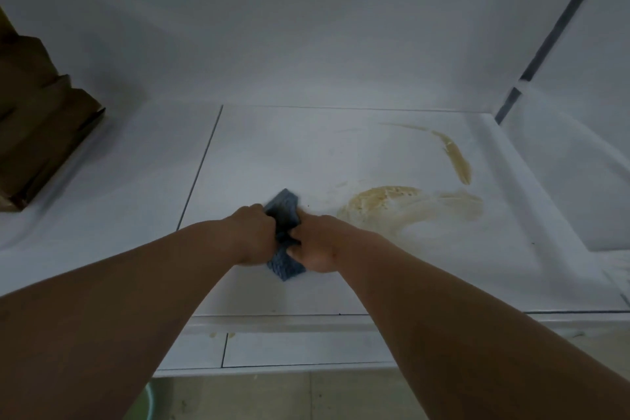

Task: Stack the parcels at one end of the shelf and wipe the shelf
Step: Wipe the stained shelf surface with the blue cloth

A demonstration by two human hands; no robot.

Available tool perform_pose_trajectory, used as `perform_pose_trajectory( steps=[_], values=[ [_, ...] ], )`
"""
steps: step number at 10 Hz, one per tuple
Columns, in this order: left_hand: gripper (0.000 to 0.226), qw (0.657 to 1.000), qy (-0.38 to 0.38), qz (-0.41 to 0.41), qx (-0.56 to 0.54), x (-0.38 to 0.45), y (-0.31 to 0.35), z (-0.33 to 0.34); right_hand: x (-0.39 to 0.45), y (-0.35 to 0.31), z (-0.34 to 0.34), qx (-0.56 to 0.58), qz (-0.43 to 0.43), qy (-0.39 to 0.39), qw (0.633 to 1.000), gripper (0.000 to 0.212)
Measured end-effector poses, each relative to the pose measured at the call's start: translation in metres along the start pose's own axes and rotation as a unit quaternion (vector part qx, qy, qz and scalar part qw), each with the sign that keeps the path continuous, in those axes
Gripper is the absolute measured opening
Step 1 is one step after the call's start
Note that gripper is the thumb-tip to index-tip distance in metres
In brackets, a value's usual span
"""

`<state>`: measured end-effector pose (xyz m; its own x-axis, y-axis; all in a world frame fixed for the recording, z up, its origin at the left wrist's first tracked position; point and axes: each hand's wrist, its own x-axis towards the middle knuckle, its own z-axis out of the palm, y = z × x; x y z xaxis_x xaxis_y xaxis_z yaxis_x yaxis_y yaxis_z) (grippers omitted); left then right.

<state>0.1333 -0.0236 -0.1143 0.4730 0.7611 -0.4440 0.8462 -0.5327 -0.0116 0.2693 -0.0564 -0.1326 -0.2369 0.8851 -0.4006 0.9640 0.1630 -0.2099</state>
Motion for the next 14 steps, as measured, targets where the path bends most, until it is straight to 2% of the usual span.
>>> perform_pose_trajectory(
  steps=[2,3,4,5,7,9,10,12,13,14],
  values=[
    [0.026,0.997,0.042,0.054,-0.047,0.027,0.01,-0.019,0.01,0.029,-0.01,-0.006,0.062,0.052,0.997,0.04],
    [0.03,0.995,0.051,0.084,-0.031,0.042,0.024,-0.023,0.005,0.045,-0.012,-0.023,0.097,0.053,0.994,0.034],
    [0.036,0.993,0.056,0.104,-0.029,0.053,0.039,-0.022,-0.008,0.055,-0.014,-0.035,0.131,0.057,0.989,0.031],
    [0.038,0.993,0.031,0.118,-0.008,0.062,0.042,-0.017,-0.021,0.052,-0.014,-0.033,0.151,0.071,0.985,0.032],
    [0.033,0.992,-0.014,0.117,0.035,0.06,0.038,-0.01,-0.027,0.031,-0.004,-0.045,0.139,0.068,0.987,0.038],
    [0.033,0.996,-0.003,0.085,0.006,0.025,0.023,0.002,-0.031,0.008,0.001,-0.054,0.098,0.059,0.992,0.03],
    [0.032,0.997,-0.013,0.075,-0.03,0.005,0.018,0.01,-0.039,-0.004,0.008,-0.046,0.067,0.068,0.994,0.038],
    [0.029,0.996,-0.017,0.04,-0.084,-0.039,0.037,0.026,-0.07,-0.006,0.033,-0.085,-0.011,0.054,0.995,0.041],
    [0.027,0.993,-0.02,0.049,-0.106,-0.052,0.056,0.038,-0.088,0.002,0.047,-0.066,-0.009,0.054,0.996,0.043],
    [0.011,0.992,-0.013,0.041,-0.121,-0.054,0.076,0.048,-0.106,0.016,0.057,-0.054,0.003,0.061,0.997,0.039]
  ],
)
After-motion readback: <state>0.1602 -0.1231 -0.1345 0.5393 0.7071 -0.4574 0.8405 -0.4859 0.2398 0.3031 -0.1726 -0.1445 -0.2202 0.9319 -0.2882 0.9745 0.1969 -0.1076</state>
